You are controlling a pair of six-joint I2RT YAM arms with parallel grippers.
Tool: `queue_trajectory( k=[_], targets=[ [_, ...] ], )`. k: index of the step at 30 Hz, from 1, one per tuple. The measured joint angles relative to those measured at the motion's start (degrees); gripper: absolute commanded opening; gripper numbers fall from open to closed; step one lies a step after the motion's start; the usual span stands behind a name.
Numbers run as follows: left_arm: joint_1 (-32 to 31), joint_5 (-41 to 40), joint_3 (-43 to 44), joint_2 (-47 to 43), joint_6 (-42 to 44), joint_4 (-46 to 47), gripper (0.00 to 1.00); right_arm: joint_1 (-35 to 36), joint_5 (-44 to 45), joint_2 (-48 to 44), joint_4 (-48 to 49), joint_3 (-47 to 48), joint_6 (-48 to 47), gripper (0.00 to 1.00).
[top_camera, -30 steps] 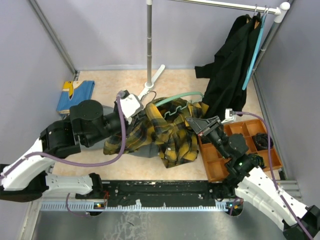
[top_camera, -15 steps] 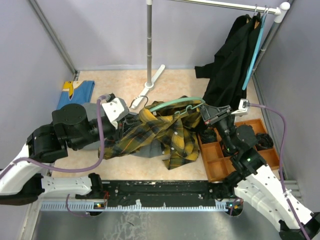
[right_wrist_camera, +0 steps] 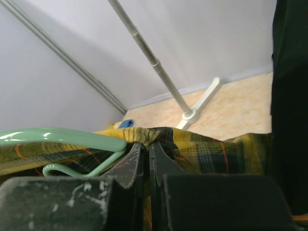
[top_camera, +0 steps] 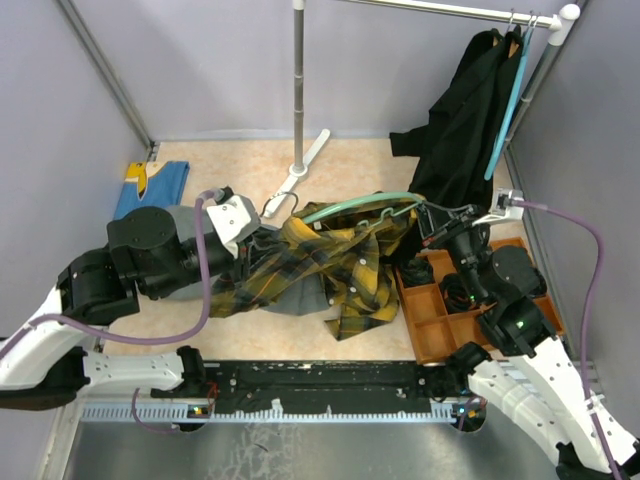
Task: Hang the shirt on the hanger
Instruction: Hang the shirt on the hanger.
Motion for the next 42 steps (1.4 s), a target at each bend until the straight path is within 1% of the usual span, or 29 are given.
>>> queue_trajectory(
  k=[3, 4, 5, 8, 20, 27, 32, 41, 42],
  targets=[
    [0.0, 0.17, -0.11, 0.28, 0.04, 0.46, 0.0, 0.02, 0.68, 0.02, -2.05, 1.99, -5.33, 0.0],
    [0.0, 0.22, -0.11, 0.39, 0.04, 0.57, 0.0, 0.02, 1.07, 0.15, -3.19, 3.19, -8.76, 0.0],
    [0.0, 0.26, -0.11, 0.55, 0.04, 0.63, 0.0, 0.02, 1.11, 0.17, -3.39, 3.45, -9.4, 0.0],
    [0.0, 0.57, -0.13, 1.03, 0.11, 0.87, 0.0, 0.02, 1.75, 0.61, -5.11, 5.27, -15.41, 0.0],
    [0.0, 0.22, -0.07, 3.45, 0.72, 0.85, 0.0, 0.04, 4.76, 5.27, -12.48, 14.03, -31.95, 0.0],
    [0.0, -1.4, 1.95, 5.84, 1.9, -1.33, 0.0, 0.04, 5.81, 11.67, -19.85, 21.07, -39.12, 0.0],
    [0.0, -2.1, 4.63, 8.22, 3.19, -4.37, 0.0, 0.02, 4.57, 14.47, -25.27, 23.85, -43.65, 0.0],
    [0.0, -1.46, 8.98, 11.56, 5.99, -8.39, 0.0, -1.51, -0.9, 13.66, -31.71, 24.85, -49.59, 0.0],
    [0.0, -1.36, 9.11, 11.67, 6.29, -8.55, 0.01, -1.7, -1.46, 13.44, -32.13, 24.85, -50.01, 0.0]
  ],
)
